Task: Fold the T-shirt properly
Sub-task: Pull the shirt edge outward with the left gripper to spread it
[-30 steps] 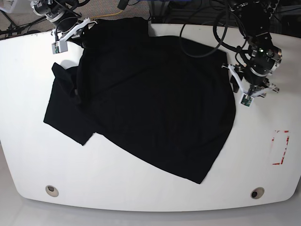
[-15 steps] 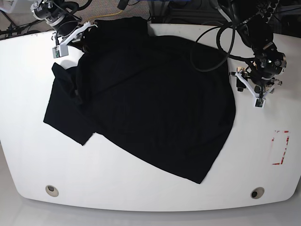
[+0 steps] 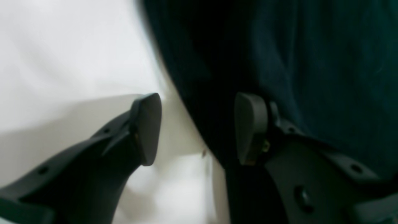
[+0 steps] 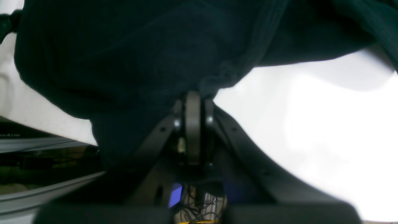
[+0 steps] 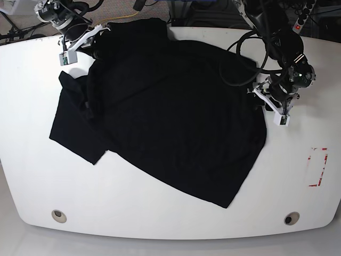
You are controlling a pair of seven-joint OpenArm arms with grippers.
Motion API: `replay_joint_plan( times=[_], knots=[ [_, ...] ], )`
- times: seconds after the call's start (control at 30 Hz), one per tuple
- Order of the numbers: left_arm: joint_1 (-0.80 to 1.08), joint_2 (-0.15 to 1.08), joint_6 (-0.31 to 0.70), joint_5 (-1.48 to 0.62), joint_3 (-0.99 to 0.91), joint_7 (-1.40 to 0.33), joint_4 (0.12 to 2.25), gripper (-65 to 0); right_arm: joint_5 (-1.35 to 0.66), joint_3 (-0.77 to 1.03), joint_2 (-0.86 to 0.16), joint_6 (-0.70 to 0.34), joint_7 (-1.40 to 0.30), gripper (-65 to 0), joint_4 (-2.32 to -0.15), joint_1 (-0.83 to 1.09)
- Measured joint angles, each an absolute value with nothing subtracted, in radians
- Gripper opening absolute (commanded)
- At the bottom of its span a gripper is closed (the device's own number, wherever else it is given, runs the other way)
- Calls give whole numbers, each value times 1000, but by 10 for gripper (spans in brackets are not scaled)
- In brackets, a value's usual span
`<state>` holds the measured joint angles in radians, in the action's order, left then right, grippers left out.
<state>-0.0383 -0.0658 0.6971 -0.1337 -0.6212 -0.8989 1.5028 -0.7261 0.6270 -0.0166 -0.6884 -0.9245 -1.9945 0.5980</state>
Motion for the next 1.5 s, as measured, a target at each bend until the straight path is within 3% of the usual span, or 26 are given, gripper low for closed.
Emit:
replay_joint_plan(
  times=[0.27,0.33,0.5,0.57,0.83,1.17,1.37,1.43,1.5],
  knots=[
    [-93,-60,698,-154,-624,-884,1424,-312,-726,627,-17,-688,-925,-650,-1995,597],
    [-104,-60,698,-156,-631,-879,1388,-367,-727,627,-17,-688,-925,-650,-1995,596],
    [-133,-60,699,-160,-689,-868,1333,-615,-726,627,-17,-688,-925,-650,-1995,595],
    [-134,-52,700,-158,-686,-868,1325,-649,-726,627,-30,-688,-927,-650,-1995,595],
    [-100,-22,701,-111,-618,-965,1449,-649,-728,638,-63,-689,-925,-650,-1994,564],
    [-92,139,698,-117,-521,-1118,1705,-647,-728,653,-97,-685,-921,-650,-1994,530],
    [-75,225,698,-113,-495,-1188,1748,-644,-723,648,-96,-685,-925,-650,-1994,547],
    [-60,250,698,-117,-481,-1188,1748,-604,-726,648,-94,-685,-925,-650,-1994,560],
    [-46,266,698,-116,-465,-1189,1746,-494,-726,649,-94,-685,-949,-650,-1994,565]
  ],
)
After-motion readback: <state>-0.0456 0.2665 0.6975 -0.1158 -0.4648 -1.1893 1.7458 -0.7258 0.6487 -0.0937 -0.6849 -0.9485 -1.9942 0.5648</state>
